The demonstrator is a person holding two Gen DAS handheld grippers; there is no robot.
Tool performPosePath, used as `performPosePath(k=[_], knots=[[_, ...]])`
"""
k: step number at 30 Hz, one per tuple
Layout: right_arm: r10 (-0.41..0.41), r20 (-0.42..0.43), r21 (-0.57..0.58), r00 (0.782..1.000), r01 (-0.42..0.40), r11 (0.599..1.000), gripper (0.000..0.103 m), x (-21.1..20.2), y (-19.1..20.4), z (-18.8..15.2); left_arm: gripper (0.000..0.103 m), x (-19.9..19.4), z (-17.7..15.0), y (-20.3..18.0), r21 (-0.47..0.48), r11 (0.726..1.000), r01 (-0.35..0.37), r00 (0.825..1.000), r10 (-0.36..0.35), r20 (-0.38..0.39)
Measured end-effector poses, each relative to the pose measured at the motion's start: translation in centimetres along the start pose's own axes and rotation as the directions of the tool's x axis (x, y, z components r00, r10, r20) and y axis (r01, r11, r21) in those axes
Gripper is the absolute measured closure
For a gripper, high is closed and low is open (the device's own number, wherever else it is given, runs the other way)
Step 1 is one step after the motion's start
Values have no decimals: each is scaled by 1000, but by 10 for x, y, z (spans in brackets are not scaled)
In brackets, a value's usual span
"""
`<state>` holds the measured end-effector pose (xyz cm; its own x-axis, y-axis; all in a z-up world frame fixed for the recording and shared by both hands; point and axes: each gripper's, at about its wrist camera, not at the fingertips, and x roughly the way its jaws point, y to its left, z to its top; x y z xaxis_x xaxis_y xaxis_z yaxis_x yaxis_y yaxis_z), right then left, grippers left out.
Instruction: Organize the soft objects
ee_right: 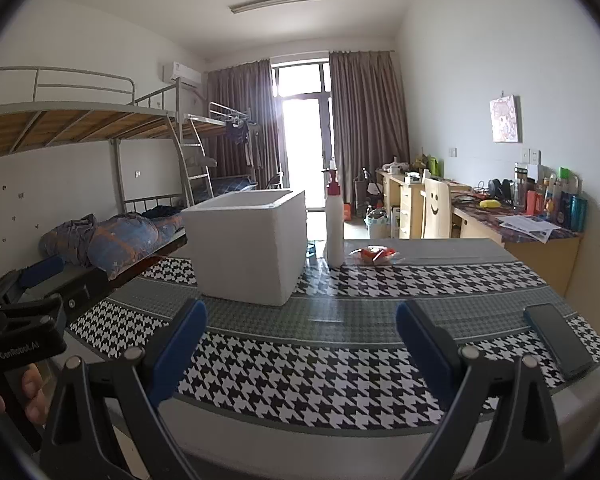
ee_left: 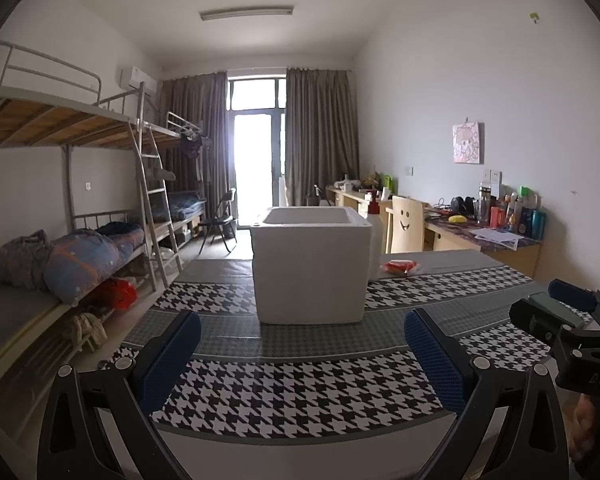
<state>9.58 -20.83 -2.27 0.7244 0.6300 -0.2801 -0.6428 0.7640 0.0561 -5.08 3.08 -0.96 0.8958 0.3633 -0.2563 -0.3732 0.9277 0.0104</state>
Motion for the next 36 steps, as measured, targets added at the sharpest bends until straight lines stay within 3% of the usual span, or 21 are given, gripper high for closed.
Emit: performPosePath(k=[16, 28, 36], knots=[[-6, 49, 7, 999, 5, 1000, 5, -25, 3, -8, 1, -30, -2, 4, 13, 1000, -3, 998, 3, 63], [-6, 119, -21, 993, 9, 1000, 5, -46, 15, -1, 1, -50, 4, 12, 3, 999, -50, 988, 49, 147], [3, 128, -31, 992, 1, 1000, 5, -47, 19, -1, 1, -41, 0, 12, 14, 999, -50, 991, 48, 124]])
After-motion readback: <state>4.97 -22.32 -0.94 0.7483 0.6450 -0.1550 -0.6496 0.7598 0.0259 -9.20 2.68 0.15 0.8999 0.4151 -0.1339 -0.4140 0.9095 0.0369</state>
